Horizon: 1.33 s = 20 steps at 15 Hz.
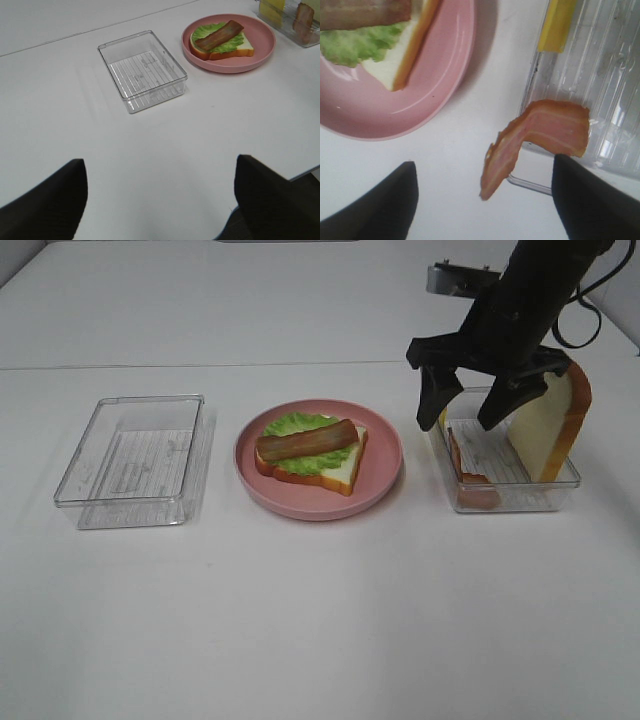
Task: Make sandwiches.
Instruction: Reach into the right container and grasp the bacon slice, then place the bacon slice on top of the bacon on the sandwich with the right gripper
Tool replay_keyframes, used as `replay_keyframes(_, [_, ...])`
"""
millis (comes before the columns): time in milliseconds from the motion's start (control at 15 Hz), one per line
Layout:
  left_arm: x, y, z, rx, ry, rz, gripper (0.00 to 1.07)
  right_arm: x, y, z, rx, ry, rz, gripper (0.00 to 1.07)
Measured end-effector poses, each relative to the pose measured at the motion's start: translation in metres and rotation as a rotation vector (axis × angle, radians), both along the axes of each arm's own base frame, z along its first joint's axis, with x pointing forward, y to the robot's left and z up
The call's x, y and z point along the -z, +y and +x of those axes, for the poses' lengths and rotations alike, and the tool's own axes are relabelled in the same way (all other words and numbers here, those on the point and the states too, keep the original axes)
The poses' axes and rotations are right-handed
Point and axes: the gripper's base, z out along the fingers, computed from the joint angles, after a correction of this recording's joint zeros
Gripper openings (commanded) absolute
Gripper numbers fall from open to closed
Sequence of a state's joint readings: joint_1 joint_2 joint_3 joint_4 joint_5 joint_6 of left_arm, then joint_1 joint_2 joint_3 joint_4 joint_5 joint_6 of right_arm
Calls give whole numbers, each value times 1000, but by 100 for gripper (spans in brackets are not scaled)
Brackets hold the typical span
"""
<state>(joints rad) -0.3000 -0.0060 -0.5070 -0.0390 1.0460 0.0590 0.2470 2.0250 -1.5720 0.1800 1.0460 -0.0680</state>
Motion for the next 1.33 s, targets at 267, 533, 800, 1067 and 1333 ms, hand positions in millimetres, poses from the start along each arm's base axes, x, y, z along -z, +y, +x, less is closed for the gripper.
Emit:
replay_keyframes(267, [0, 0, 0, 0, 0, 1, 77, 30, -2, 7, -5, 43, -57, 64])
replay_keyframes(533, [0, 0, 0, 0, 0, 1, 77, 33, -1, 13, 17, -3, -49, 33])
replay_keyframes(800, [0, 0, 0, 0, 0, 1, 77, 32, -2, 12, 14, 7, -52, 0])
replay_keyframes(1067, [0, 0, 0, 0, 0, 1, 77, 15, 0, 16, 5, 16, -50, 0])
replay_keyframes(1333, [0, 0, 0, 1, -1, 2, 77, -19, 1, 12, 2, -15, -22, 0])
